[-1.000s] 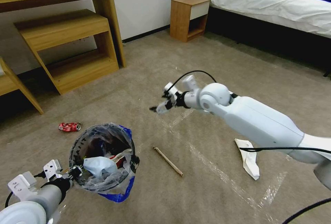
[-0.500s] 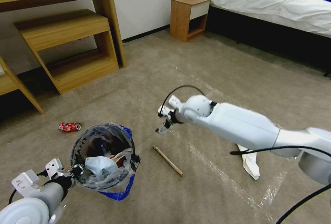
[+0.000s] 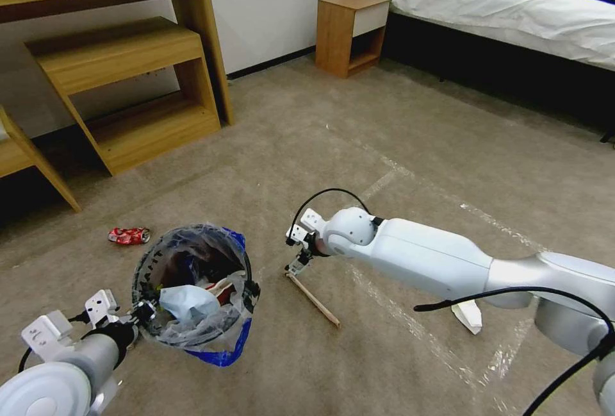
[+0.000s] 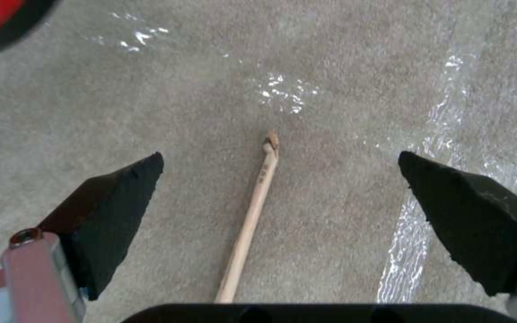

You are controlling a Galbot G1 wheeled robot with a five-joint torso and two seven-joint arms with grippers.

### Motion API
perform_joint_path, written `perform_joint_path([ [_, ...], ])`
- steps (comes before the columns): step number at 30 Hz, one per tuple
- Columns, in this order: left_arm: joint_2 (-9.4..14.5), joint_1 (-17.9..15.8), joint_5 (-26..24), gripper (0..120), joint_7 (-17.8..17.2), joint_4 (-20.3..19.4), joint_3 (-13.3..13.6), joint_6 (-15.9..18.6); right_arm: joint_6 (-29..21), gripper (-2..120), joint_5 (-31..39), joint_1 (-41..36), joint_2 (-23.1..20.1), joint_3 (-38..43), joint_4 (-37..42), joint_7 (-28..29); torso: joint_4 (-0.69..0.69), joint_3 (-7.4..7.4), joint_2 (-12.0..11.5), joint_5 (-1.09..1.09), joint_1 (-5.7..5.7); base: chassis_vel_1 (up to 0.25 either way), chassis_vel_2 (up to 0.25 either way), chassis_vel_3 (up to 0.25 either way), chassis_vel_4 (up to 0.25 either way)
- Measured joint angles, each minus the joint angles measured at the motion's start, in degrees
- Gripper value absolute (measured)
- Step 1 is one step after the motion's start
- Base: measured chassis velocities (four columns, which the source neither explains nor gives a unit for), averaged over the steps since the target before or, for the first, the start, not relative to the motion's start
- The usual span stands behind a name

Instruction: Pick up the trash bin and place the garbage on the floor into it.

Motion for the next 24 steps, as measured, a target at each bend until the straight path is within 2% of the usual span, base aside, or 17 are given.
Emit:
perform_joint_path([
  [5,-0.03,0.06,-0.12,0,-0.05,-0.33,-0.14,0.00,0.03,100,-0.83,-0.58,1.28,-1.81,-2.93,1.30,-0.02,0.00,0.00,0.00,0.00,0.000,0.000,0.000,0.000],
  [11,-0.62,0.13,0.25,0,-0.05,-0.15,0.19,0.00,0.08,100,1.40,-2.28,2.42,-3.27,-5.67,7.36,-0.01,0.00,0.00,0.00,0.00,0.000,0.000,0.000,0.000],
  [24,-0.96,-0.22,1.19,0,-0.05,0.55,1.10,0.00,0.12,100,7.95,-6.11,0.86,-2.81,-7.01,14.75,-0.02,0.00,0.00,0.01,0.00,0.000,0.000,0.000,0.000],
])
